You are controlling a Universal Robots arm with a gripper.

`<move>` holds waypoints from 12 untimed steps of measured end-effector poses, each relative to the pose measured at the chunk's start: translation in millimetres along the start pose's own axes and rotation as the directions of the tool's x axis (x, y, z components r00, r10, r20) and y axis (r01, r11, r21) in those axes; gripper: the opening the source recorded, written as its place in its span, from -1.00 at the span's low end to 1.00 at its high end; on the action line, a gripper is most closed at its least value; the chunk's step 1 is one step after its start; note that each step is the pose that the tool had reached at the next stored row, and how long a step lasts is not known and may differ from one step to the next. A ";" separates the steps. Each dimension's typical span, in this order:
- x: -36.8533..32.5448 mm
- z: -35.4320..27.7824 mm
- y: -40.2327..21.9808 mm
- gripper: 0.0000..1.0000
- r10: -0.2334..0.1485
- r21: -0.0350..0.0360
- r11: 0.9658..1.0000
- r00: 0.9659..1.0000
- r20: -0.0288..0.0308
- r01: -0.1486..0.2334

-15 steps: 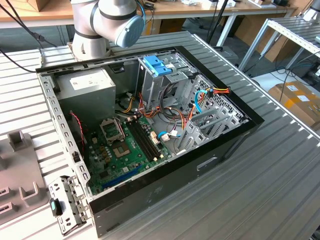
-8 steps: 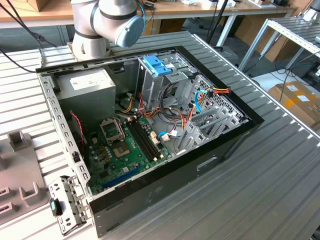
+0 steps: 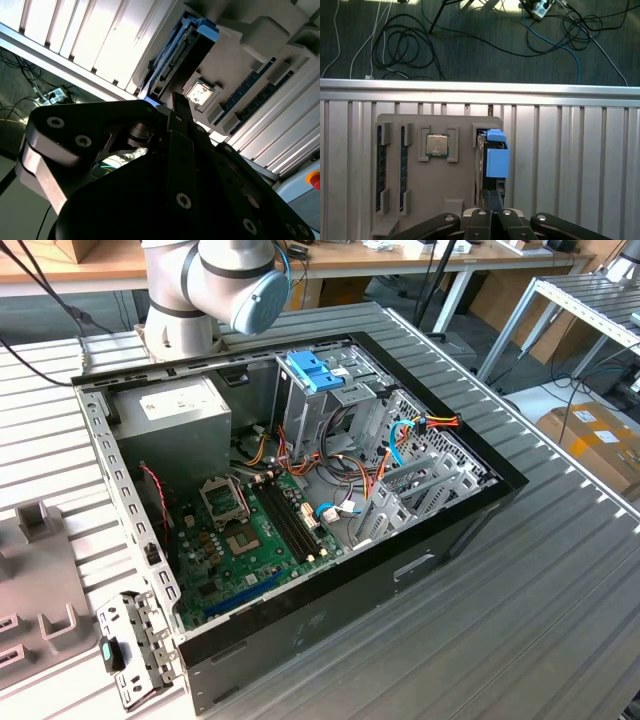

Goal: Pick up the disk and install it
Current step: 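Pick up the disk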

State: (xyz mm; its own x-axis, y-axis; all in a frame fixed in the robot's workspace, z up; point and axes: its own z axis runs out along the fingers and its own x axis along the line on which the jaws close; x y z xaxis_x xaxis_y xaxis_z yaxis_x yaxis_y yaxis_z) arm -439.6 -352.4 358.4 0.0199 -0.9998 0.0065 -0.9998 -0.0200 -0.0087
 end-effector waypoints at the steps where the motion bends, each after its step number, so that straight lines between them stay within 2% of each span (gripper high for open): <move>1: 0.0 0.7 -0.8 -0.79 0.000 0.000 1.000 1.000 0.000 0.000; 4: 0.0 6.3 -4.6 -0.79 0.000 0.000 1.000 1.000 0.000 0.000; 9: -0.7 12.9 -4.9 -0.79 0.000 0.000 1.000 1.000 0.000 0.000; 12: -1.8 14.4 -4.9 -0.79 0.000 0.000 1.000 1.000 0.000 0.000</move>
State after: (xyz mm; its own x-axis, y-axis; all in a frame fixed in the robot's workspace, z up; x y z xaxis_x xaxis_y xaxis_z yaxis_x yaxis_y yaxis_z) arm -434.6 -350.6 344.0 0.0199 -0.9998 0.0064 -0.9998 -0.0200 -0.0090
